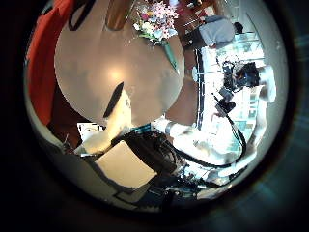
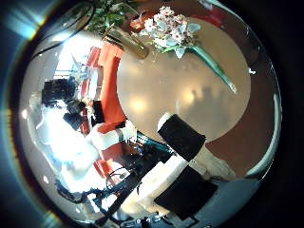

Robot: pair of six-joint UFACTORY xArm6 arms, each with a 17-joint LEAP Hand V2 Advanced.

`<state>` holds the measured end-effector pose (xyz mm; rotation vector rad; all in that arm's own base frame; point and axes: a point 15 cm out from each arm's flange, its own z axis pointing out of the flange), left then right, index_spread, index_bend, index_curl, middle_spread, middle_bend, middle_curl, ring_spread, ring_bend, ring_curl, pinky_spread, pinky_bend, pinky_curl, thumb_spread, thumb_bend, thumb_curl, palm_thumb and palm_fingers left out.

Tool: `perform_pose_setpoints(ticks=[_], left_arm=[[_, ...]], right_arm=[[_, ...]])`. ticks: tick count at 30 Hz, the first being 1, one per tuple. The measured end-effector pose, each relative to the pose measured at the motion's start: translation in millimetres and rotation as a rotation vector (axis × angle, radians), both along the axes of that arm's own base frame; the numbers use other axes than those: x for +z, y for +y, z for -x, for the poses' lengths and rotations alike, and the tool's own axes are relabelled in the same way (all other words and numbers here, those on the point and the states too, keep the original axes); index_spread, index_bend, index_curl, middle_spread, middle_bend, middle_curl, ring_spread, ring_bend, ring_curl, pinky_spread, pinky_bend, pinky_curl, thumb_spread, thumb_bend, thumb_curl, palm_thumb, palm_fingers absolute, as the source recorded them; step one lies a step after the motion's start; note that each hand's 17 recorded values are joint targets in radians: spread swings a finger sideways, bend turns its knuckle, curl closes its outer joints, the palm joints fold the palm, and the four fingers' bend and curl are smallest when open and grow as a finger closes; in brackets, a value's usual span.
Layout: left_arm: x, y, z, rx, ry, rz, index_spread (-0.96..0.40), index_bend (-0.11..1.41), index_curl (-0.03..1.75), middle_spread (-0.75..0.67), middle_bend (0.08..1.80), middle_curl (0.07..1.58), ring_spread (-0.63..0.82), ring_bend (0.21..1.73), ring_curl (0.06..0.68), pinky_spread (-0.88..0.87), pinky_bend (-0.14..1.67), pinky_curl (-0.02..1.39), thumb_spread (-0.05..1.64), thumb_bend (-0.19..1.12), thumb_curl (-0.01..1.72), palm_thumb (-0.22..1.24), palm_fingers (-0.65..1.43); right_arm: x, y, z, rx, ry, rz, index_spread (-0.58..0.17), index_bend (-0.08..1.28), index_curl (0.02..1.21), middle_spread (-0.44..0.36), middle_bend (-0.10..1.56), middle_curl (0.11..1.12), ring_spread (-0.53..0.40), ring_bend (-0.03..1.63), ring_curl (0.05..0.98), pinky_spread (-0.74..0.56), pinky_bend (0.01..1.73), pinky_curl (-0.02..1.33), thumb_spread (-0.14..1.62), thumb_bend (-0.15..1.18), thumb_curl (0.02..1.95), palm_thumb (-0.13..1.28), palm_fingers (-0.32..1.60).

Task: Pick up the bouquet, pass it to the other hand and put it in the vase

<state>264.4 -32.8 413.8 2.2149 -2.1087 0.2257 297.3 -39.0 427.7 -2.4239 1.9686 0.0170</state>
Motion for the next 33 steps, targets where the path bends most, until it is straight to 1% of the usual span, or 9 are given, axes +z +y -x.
perform_pose_setpoints(ticks=[6, 10, 12, 16, 22, 24, 26, 30, 33], left_arm=[[6.6, -3.6, 3.5, -0.003, -0.007, 0.017, -0.02, 0.19, 0.4, 0.26, 0.2, 0.35, 0.48, 0.44, 0.197, 0.48, 0.18, 0.27, 1.13, -0.02, 0.35, 0.48, 0.26], [11.9, -3.5, 2.5, -0.005, -0.019, 0.015, -0.02, 0.19, 0.4, 0.26, 0.2, 0.35, 0.48, 0.44, 0.195, 0.48, 0.18, 0.27, 1.13, -0.02, 0.36, 0.48, 0.26], [10.8, -3.5, 4.3, -0.008, -0.014, 0.013, -0.02, 0.19, 0.4, 0.26, 0.2, 0.35, 0.48, 0.44, 0.195, 0.48, 0.18, 0.27, 1.13, -0.02, 0.36, 0.48, 0.26], [3.6, -10.3, 11.9, -0.039, 0.024, 0.011, -0.02, 0.19, 0.41, 0.26, 0.19, 0.35, 0.49, 0.44, 0.191, 0.48, 0.18, 0.26, 1.13, -0.02, 0.36, 0.48, 0.26], [-3.3, -27.8, 19.2, -0.136, 0.058, -0.023, -0.02, 0.2, 0.41, 0.26, 0.19, 0.35, 0.5, 0.44, 0.189, 0.48, 0.18, 0.26, 1.12, -0.02, 0.36, 0.48, 0.26], [-5.3, -33.4, 23.1, -0.176, 0.083, -0.045, -0.02, 0.2, 0.41, 0.27, 0.19, 0.35, 0.5, 0.44, 0.188, 0.48, 0.19, 0.26, 1.12, -0.02, 0.36, 0.48, 0.26], [-6.0, -39.9, 28.9, -0.21, 0.112, -0.054, -0.02, 0.2, 0.41, 0.27, 0.19, 0.34, 0.5, 0.44, 0.188, 0.48, 0.19, 0.26, 1.13, -0.03, 0.36, 0.47, 0.26], [-0.1, -50.2, 42.4, -0.278, 0.174, -0.07, -0.03, 0.2, 0.42, 0.28, 0.18, 0.34, 0.5, 0.44, 0.188, 0.48, 0.19, 0.27, 1.12, -0.03, 0.36, 0.45, 0.25], [2.2, -53.9, 44.4, -0.319, 0.179, -0.081, -0.03, 0.2, 0.42, 0.29, 0.18, 0.33, 0.5, 0.43, 0.188, 0.48, 0.19, 0.27, 1.12, -0.02, 0.36, 0.44, 0.24]], right_arm=[[-5.6, -13.9, -6.4, -0.033, 0.028, -0.006, -0.357, 0.17, 0.31, -0.016, 0.21, 0.37, 0.153, 0.4, 0.235, 0.37, 0.24, 0.28, 1.29, -0.01, 0.29, 0.49, 0.34], [3.3, -21.5, -10.0, -0.054, 0.014, -0.004, -0.354, 0.17, 0.31, -0.007, 0.21, 0.37, 0.154, 0.39, 0.234, 0.37, 0.24, 0.28, 1.29, -0.01, 0.29, 0.49, 0.34], [4.3, -23.9, -7.5, -0.063, 0.022, -0.006, -0.355, 0.17, 0.31, -0.006, 0.21, 0.37, 0.151, 0.4, 0.233, 0.37, 0.24, 0.28, 1.29, -0.01, 0.29, 0.49, 0.35], [5.5, -34.6, -3.8, -0.099, 0.024, -0.007, -0.357, 0.17, 0.31, -0.004, 0.21, 0.37, 0.147, 0.4, 0.233, 0.37, 0.23, 0.28, 1.29, -0.01, 0.29, 0.49, 0.36], [-9.9, -58.7, -5.6, -0.175, 0.068, -0.026, -0.356, 0.17, 0.31, 0.005, 0.21, 0.37, 0.127, 0.43, 0.236, 0.36, 0.23, 0.28, 1.29, -0.01, 0.29, 0.49, 0.39], [-20.8, -70.0, -10.2, -0.204, 0.1, -0.038, -0.353, 0.12, 0.29, -0.007, 0.2, 0.36, 0.076, 0.53, 0.255, 0.34, 0.26, 0.28, 1.29, -0.01, 0.29, 0.49, 0.46], [-27.8, -81.6, -17.3, -0.231, 0.122, -0.047, -0.345, 0.12, 0.27, -0.013, 0.22, 0.37, 0.035, 0.6, 0.276, 0.31, 0.28, 0.28, 1.28, -0.01, 0.29, 0.5, 0.49], [-48.0, -109.3, -51.9, -0.276, 0.187, -0.07, -0.316, 0.12, 0.25, -0.022, 0.23, 0.38, -0.052, 0.71, 0.311, 0.24, 0.34, 0.3, 1.24, -0.02, 0.3, 0.5, 0.5], [-75.5, -127.5, -77.9, -0.312, 0.248, -0.089, -0.289, 0.14, 0.25, -0.03, 0.26, 0.39, -0.097, 0.75, 0.328, 0.18, 0.39, 0.3, 1.19, -0.02, 0.32, 0.51, 0.49]])
